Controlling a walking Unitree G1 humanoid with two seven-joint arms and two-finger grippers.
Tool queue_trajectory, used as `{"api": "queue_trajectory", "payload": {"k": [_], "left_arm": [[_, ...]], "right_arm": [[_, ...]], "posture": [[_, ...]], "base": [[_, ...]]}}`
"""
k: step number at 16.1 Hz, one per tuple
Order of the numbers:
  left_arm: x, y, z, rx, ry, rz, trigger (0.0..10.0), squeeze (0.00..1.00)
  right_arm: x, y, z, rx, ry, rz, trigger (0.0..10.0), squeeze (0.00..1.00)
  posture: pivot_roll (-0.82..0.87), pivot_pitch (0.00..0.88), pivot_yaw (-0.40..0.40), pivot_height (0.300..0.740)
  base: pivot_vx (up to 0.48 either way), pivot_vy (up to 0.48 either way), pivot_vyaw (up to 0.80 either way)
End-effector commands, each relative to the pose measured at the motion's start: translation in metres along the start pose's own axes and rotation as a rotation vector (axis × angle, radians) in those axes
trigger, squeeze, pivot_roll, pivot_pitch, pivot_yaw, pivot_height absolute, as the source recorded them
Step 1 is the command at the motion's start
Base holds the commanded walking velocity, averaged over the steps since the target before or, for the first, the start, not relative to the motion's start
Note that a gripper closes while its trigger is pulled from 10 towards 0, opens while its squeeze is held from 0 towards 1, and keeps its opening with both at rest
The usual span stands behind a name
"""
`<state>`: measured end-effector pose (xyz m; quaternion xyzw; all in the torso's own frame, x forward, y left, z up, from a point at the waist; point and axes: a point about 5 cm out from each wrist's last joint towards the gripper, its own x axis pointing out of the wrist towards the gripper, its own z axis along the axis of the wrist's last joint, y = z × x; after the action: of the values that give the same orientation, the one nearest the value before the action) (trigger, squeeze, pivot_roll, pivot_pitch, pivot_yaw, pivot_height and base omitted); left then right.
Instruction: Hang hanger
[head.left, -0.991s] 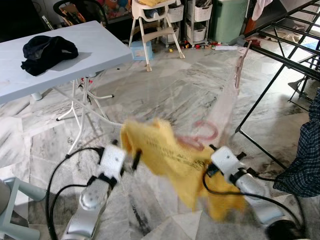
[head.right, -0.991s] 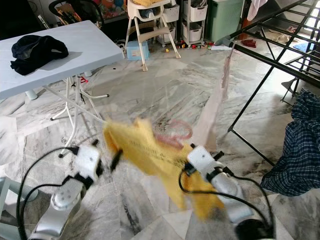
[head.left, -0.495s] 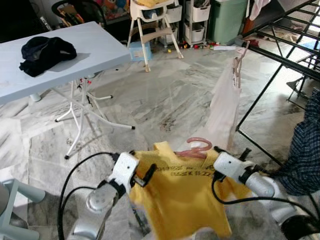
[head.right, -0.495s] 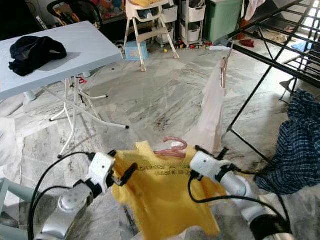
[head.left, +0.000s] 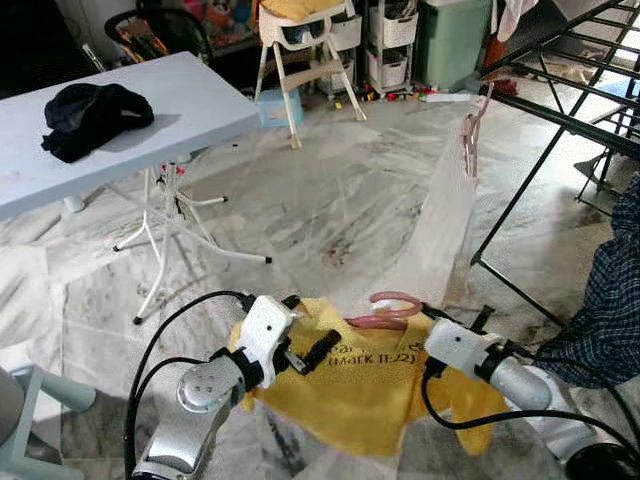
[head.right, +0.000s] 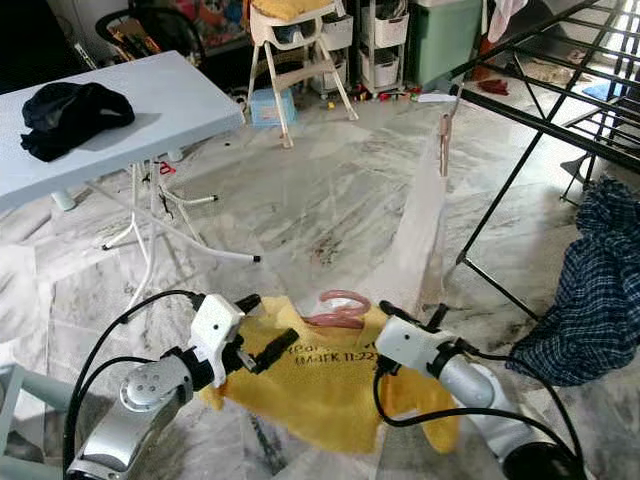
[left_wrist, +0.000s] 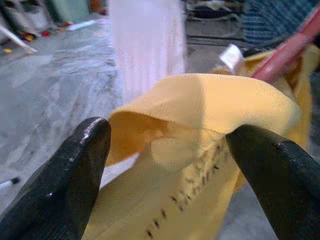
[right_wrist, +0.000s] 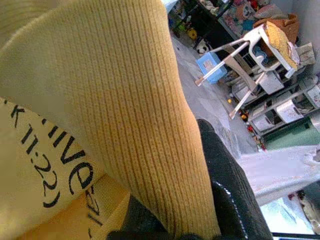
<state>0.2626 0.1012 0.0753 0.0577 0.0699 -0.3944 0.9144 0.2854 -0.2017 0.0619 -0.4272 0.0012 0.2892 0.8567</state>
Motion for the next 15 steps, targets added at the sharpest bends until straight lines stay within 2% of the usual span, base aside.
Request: {"api": "queue_trajectory", "payload": {"k": [1,5,8,10,13,15], "left_arm": [[-0.002,-0.001,0.003,-0.002,0.008,-0.034,10.0,0.0],[-0.013,-0.005,-0.011,-0.007,0.105,-0.113,10.0,0.0],[-0.019,-0.004,-0.006,0.002,0.105,-0.173,10.0,0.0],[-0.017,0.005,0.001,-0.004,0.07,-0.111,10.0,0.0],[-0.018,0.03,0.018,-0.04,-0.039,0.052,10.0,0.0],[-0.022,0.036,0.021,-0.028,-0.031,0.046,10.0,0.0]], "right_arm": [[0.002,-0.011,0.002,-0.005,-0.019,-0.021,0.0,0.0],[0.013,-0.022,-0.005,-0.057,0.069,0.013,0.0,0.0],[0.021,-0.026,0.001,-0.068,0.056,0.016,0.0,0.0],[0.024,-0.022,0.004,-0.059,0.04,0.022,0.0,0.0],[0.019,-0.014,-0.002,-0.047,0.045,0.045,0.0,0.0],[0.011,-0.014,-0.009,-0.059,0.058,0.059,0.0,0.0]], "posture": [[-0.11,0.042,0.13,0.74],[-0.1,0.052,0.128,0.74],[-0.1,0.059,0.124,0.74],[-0.09,0.062,0.123,0.74],[-0.09,0.064,0.123,0.74],[-0.09,0.065,0.125,0.74]], "base": [[0.0,0.0,0.0],[0.0,0.0,0.0],[0.0,0.0,0.0],[0.0,0.0,0.0],[0.0,0.0,0.0],[0.0,0.0,0.0]]}}
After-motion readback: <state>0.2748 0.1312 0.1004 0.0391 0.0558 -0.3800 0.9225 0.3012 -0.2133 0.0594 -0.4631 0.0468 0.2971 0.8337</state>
